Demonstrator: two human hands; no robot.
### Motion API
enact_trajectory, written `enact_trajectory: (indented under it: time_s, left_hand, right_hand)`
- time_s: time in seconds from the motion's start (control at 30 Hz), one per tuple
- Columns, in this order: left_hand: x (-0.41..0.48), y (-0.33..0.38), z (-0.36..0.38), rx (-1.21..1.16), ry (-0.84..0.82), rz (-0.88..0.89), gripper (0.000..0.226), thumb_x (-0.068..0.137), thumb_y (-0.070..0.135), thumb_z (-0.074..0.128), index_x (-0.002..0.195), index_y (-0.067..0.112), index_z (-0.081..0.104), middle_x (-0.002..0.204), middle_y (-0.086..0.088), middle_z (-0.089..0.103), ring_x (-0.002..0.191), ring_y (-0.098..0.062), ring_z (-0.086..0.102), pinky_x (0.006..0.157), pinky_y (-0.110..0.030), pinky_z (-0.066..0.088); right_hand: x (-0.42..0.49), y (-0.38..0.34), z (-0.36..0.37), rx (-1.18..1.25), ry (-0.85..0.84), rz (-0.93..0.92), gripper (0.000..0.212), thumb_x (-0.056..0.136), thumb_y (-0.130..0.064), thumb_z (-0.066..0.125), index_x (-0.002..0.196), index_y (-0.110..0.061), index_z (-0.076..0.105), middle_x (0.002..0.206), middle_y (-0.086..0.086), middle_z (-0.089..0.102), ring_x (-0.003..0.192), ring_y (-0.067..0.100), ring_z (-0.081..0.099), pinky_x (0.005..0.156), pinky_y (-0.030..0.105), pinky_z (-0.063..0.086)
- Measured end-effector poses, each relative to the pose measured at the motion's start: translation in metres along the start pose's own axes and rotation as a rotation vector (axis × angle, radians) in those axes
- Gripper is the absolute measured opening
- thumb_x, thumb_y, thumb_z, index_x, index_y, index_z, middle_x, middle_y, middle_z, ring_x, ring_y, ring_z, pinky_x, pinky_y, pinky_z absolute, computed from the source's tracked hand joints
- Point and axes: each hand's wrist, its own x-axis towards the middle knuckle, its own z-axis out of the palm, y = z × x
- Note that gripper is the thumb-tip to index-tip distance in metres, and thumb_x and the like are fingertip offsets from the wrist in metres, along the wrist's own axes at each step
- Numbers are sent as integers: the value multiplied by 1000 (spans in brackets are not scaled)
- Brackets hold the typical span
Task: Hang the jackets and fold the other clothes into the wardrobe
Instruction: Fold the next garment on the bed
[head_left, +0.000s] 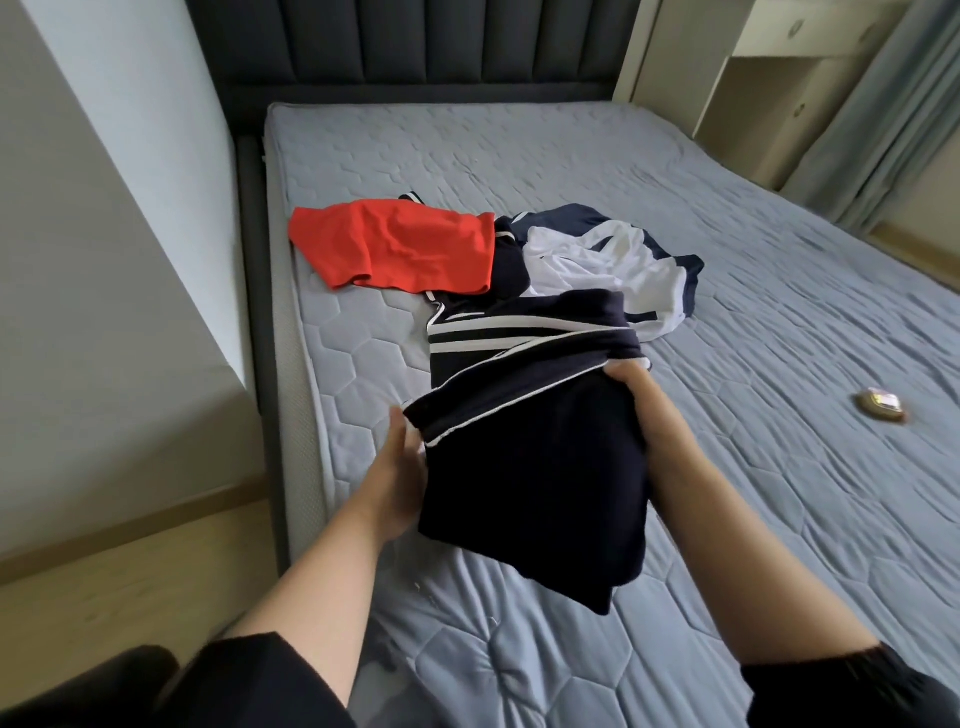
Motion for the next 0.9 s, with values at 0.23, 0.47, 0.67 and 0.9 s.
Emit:
enact_trajectory:
  time_s: [0.23,0.47,0.67,0.9]
  left_hand:
    - [-2,-13,5,40,-99,-215,66,78,75,40,88,24,79,93,0,75,84,-12,72,63,-23,56]
    - [-4,-24,-1,527,-72,-454,109,54,86,54,138,18,49,142,-3,49,133,-21,43,112,-42,31]
    - [0,-21,-10,879,-131,-507,80,53,35,85,123,6,60,117,-8,66,114,-27,59,98,-37,47]
    - [16,-19,-2,1193,309,319,84,73,39,79,143,23,37,135,-3,48,125,-22,46,103,-32,36]
  right_hand:
    - [18,5,-33,56,3,126,35,93,-12,43,66,-13,65,56,1,63,50,9,61,47,15,48]
    - [34,78,-92,-359,206,501,18,85,-27,64,91,-10,64,85,10,69,74,23,65,74,31,53]
    - [32,93,-110,-425,160,344,34,81,-34,74,103,-9,67,93,6,75,85,19,72,66,27,56]
    - [30,91,-96,-614,21,113,14,88,-18,67,100,-24,66,96,-10,73,87,1,69,68,13,51]
